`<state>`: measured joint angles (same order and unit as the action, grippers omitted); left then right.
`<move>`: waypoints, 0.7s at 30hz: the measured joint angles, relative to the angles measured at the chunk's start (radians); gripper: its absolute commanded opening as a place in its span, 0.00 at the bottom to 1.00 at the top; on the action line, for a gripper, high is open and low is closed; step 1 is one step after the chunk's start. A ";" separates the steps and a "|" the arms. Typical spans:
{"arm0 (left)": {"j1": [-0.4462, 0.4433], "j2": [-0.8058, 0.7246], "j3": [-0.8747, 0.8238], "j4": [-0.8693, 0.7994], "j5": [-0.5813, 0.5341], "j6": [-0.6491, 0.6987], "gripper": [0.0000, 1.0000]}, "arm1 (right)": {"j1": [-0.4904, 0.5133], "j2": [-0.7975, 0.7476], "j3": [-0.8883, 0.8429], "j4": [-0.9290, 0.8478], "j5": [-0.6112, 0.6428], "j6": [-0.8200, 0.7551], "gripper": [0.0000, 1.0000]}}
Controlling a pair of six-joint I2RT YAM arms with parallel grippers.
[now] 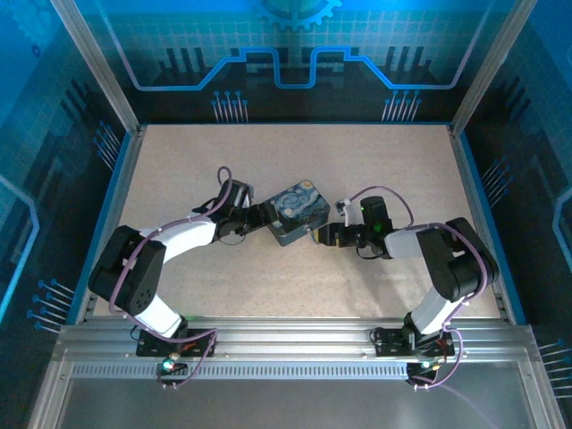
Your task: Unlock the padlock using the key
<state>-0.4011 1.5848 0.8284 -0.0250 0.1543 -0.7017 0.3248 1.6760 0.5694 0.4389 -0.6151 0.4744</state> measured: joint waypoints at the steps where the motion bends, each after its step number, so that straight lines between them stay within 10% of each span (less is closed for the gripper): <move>1: 0.000 0.000 0.000 -0.001 0.000 0.000 0.70 | 0.009 0.010 0.002 0.001 0.000 0.000 0.52; 21: 0.000 -0.003 0.000 -0.008 0.000 0.000 0.70 | 0.082 -0.007 -0.010 -0.001 -0.041 -0.006 0.52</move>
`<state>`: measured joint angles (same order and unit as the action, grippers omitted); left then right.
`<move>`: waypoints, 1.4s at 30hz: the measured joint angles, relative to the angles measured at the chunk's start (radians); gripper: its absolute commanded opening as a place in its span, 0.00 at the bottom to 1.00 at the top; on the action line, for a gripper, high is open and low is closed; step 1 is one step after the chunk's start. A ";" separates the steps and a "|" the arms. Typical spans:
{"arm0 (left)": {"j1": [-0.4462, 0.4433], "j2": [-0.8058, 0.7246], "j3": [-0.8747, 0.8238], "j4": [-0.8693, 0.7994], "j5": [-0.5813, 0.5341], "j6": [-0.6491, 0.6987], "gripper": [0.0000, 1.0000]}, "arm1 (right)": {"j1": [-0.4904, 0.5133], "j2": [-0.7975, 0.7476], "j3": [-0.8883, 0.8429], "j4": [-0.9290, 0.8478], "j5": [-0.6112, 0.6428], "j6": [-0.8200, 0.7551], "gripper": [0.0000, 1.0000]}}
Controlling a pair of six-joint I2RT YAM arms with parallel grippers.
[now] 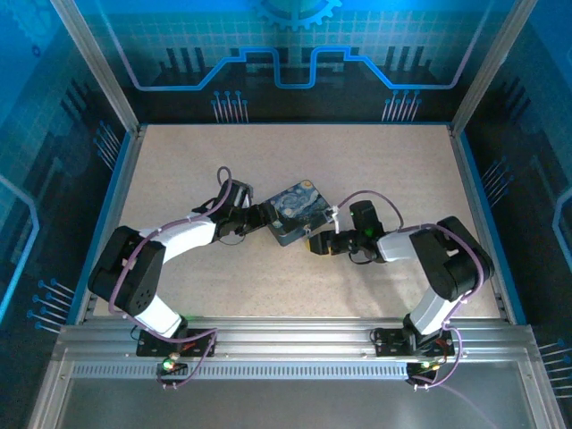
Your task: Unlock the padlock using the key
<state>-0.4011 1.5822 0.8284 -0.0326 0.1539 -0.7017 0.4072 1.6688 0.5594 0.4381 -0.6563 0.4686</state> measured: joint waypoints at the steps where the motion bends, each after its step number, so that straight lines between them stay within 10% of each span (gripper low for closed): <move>1: 0.000 0.000 0.000 0.000 0.000 0.000 0.70 | -0.005 -0.018 -0.007 -0.001 0.000 -0.002 0.52; 42: 0.000 -0.013 0.000 -0.024 -0.003 0.000 0.70 | -0.075 0.172 0.124 0.045 -0.066 -0.025 0.28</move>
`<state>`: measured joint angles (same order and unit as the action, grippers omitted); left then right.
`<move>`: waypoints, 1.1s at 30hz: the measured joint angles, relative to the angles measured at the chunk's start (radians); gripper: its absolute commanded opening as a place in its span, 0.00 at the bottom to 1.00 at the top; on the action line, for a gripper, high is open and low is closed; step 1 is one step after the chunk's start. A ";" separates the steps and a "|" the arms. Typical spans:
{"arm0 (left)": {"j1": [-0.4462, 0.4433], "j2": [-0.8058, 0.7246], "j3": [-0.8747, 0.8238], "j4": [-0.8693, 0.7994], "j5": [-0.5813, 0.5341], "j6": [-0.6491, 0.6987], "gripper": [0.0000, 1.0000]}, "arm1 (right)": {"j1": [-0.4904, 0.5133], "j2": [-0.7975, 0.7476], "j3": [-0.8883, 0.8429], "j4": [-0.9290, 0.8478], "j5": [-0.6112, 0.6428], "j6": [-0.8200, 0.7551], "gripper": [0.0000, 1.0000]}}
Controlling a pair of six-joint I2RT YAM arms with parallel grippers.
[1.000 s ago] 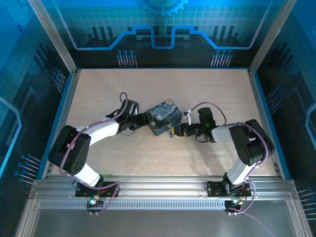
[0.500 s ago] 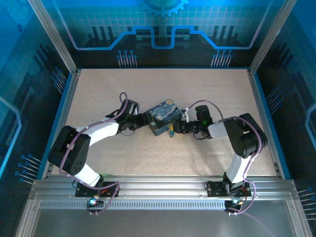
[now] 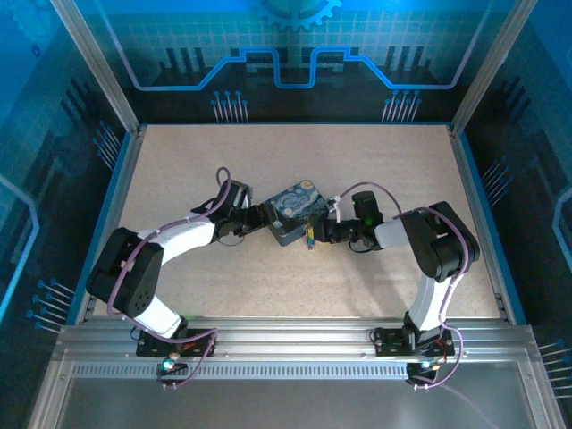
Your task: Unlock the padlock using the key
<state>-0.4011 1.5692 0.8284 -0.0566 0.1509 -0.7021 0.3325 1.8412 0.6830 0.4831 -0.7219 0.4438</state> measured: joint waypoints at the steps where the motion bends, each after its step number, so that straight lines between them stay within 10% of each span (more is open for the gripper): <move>1: 0.000 0.000 0.000 0.000 0.000 0.000 0.70 | 0.000 0.001 0.000 0.001 -0.002 0.000 0.27; 33: 0.000 -0.007 0.000 -0.017 -0.005 0.000 0.70 | 0.001 0.019 0.011 0.024 -0.015 0.058 0.00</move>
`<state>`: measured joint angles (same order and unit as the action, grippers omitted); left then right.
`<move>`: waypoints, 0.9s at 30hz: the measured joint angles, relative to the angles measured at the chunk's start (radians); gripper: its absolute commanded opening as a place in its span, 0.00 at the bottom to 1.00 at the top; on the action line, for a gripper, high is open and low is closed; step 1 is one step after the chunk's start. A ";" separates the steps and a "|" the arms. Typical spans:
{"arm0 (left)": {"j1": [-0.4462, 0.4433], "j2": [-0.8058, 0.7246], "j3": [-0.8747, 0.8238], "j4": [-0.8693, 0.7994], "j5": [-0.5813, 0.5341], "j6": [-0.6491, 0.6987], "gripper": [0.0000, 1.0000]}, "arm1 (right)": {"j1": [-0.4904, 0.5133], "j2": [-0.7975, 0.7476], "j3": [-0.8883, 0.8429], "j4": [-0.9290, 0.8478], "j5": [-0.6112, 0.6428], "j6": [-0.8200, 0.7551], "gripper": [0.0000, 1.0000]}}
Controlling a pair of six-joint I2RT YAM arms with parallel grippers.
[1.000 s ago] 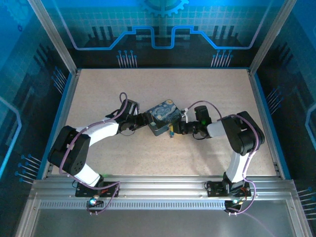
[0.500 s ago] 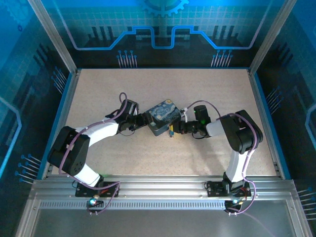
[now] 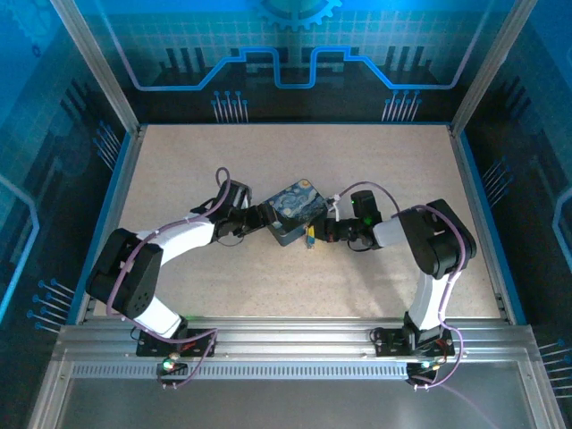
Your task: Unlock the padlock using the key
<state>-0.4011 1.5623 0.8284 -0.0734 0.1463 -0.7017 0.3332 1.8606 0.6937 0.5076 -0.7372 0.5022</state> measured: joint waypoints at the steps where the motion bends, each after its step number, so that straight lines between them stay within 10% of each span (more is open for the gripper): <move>1: 0.000 0.000 0.000 0.000 0.000 0.000 0.70 | 0.000 -0.005 -0.003 0.002 0.003 0.006 0.00; 27: 0.000 0.000 0.000 0.000 0.000 0.000 0.71 | 0.000 -0.083 -0.065 0.063 0.180 0.247 0.00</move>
<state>-0.4015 1.5620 0.8284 -0.0734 0.1463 -0.7013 0.3328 1.7775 0.6285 0.5705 -0.5571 0.7490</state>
